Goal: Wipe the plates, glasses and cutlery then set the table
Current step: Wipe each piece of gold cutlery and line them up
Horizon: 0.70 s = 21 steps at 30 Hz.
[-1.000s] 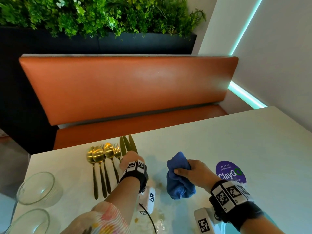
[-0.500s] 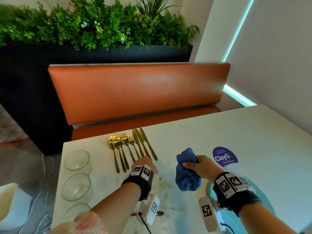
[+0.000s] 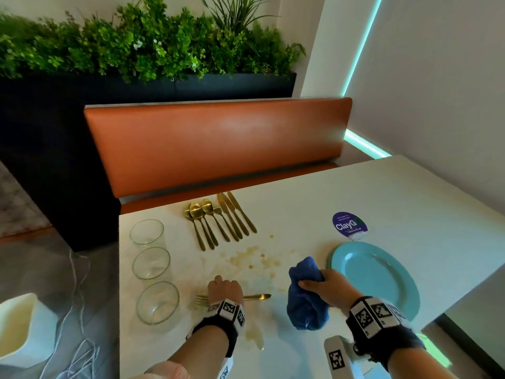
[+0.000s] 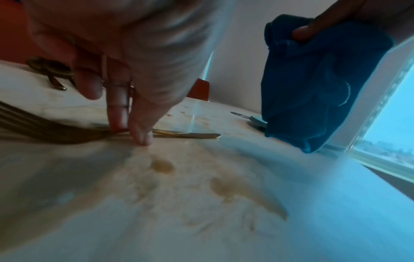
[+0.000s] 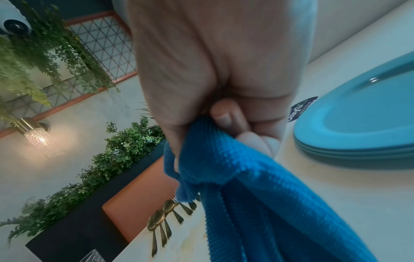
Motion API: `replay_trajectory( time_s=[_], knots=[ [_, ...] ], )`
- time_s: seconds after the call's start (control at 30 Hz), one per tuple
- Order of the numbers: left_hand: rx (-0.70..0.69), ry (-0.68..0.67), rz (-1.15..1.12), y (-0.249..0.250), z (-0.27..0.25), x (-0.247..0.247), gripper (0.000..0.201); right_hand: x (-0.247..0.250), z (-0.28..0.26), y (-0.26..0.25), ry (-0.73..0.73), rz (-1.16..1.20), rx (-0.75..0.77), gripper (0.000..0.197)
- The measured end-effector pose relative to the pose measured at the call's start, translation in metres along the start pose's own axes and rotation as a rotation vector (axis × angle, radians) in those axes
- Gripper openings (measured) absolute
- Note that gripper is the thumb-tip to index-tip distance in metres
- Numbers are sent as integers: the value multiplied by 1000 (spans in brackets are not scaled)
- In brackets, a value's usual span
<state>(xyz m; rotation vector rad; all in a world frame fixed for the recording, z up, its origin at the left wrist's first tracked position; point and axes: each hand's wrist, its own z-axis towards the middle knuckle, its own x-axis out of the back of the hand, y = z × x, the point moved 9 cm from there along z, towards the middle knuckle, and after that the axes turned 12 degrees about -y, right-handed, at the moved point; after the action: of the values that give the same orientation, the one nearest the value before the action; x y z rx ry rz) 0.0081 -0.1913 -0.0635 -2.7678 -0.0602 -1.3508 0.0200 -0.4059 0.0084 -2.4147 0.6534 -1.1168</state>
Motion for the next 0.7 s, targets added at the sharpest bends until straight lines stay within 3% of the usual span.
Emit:
replay_trajectory(
  time_s=[0.3,0.43,0.53,0.7],
  knots=[
    [-66,-5,-75,10,-9,9,30,-9,-6,13,-25,27,1,28],
    [-113,-75,-465,16,-7,30,14,-15,-13,9,-85,216,0,40],
    [-201,-94,-776,26,-10,51,9,-27,-15,6,-149,194,-32,53],
    [-326,-109,-1044,40,-20,61,31,-48,-9,-16,-194,193,2,45]
  ],
)
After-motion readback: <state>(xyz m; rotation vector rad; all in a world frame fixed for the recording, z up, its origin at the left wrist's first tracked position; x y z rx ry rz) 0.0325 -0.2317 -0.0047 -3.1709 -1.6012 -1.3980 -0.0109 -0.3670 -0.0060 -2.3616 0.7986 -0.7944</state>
